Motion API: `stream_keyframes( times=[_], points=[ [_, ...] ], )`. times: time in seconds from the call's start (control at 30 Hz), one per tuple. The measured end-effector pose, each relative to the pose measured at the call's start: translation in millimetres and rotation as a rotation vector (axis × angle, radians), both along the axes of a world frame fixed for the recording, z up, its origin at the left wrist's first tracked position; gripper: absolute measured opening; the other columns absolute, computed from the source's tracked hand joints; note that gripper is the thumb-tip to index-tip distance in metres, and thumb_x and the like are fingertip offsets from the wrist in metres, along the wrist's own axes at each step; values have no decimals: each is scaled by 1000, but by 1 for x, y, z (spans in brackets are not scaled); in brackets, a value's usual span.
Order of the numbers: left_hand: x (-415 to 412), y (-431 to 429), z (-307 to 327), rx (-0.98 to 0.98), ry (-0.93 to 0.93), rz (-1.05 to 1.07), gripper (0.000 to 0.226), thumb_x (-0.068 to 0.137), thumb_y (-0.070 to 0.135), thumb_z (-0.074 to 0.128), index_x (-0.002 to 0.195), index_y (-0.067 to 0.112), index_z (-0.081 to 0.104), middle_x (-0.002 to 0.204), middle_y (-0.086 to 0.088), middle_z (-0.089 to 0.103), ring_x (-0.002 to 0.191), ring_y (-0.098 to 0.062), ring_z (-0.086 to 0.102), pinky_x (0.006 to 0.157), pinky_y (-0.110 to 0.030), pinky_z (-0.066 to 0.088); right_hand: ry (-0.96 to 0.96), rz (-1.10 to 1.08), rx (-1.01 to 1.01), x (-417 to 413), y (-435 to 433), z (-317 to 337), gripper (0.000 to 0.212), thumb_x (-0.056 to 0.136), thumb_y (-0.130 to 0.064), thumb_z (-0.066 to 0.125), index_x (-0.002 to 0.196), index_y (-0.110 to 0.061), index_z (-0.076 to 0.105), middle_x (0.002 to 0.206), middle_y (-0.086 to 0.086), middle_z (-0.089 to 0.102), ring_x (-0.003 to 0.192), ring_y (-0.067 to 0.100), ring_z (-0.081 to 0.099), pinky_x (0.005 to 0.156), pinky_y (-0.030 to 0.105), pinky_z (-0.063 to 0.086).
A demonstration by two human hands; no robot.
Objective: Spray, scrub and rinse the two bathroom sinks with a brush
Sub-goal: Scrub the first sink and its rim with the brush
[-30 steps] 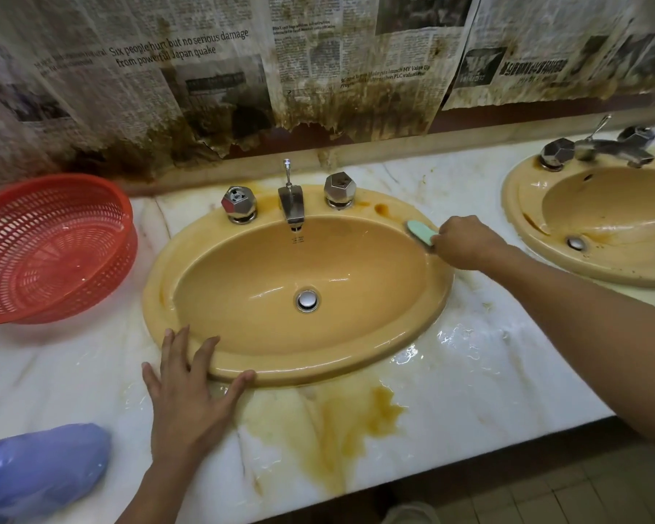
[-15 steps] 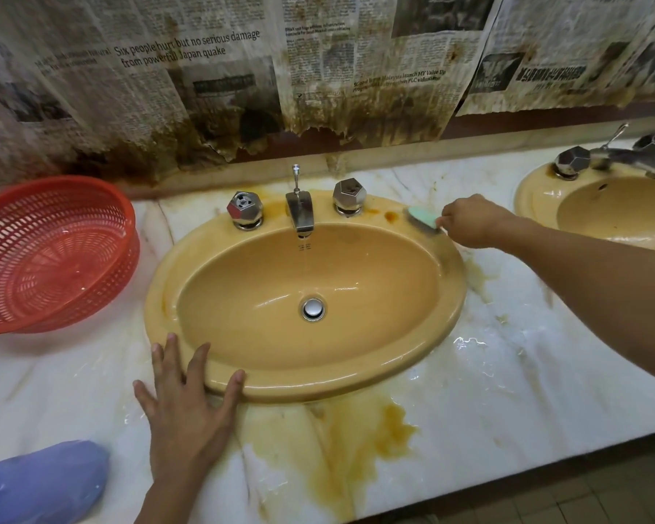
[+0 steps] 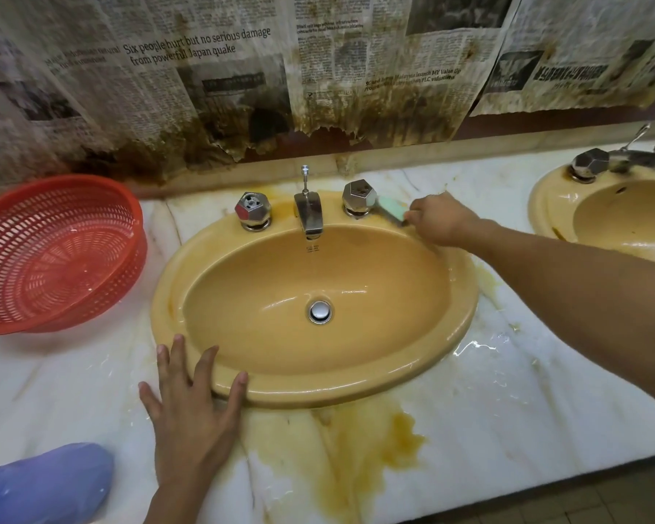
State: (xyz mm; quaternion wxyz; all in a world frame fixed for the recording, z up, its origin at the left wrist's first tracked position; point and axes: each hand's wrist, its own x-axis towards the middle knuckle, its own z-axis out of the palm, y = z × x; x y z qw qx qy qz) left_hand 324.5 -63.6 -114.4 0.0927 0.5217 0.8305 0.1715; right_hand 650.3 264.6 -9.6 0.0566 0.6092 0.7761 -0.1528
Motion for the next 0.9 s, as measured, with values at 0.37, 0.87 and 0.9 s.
stream_keyframes(
  times=[0.37, 0.87, 0.9],
  points=[
    [-2, 1, -2, -7, 6, 7, 71, 90, 73, 30, 141, 29, 55, 171, 0, 12, 159, -16, -6, 123, -64, 6, 14, -64, 1, -30, 37, 3, 39, 107, -35, 41, 119, -8, 67, 121, 20, 60, 103, 35, 56, 78, 37, 44],
    [1, 2, -3, -24, 48, 16, 66, 92, 69, 29, 139, 30, 56, 171, -1, 13, 159, -18, -5, 122, -65, 9, 587, -663, -162, -68, -13, -24, 15, 102, -23, 51, 104, -8, 53, 101, 13, 55, 68, 29, 56, 44, 27, 39],
    [1, 2, -3, -20, 47, 14, 66, 92, 69, 30, 139, 30, 56, 171, -1, 13, 159, -18, -5, 121, -66, 9, 625, -691, -193, -66, -21, -28, 17, 102, -24, 50, 104, -7, 54, 98, 13, 55, 61, 26, 52, 42, 25, 37]
  ],
)
